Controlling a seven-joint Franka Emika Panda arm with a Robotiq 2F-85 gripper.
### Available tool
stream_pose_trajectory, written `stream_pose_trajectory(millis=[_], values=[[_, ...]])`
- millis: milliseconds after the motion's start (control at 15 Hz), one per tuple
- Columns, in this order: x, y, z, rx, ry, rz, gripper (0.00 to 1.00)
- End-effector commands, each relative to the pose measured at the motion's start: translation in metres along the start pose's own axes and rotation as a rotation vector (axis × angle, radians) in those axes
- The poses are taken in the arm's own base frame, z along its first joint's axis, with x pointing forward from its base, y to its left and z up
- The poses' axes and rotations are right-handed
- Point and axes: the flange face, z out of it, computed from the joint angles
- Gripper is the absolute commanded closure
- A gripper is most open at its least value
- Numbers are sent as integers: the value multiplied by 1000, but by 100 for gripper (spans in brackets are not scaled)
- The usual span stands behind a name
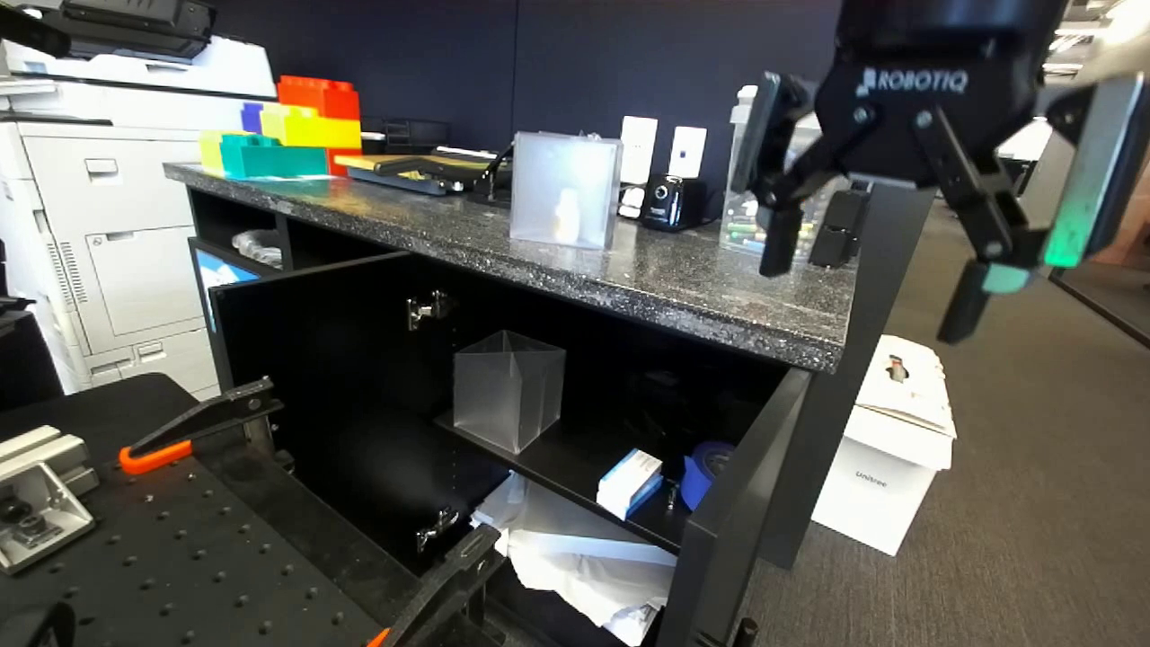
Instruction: Close the right cabinet door
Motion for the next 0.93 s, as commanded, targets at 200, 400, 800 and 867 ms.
stream_pose_trajectory(millis=[200, 400, 800, 867], values=[[70, -7, 116, -172, -122, 99, 0], [78, 4, 153, -257, -162, 127, 0], [73, -1, 208, -310, -270, 94, 0], [67, -10, 215, -295, -295, 70, 0]])
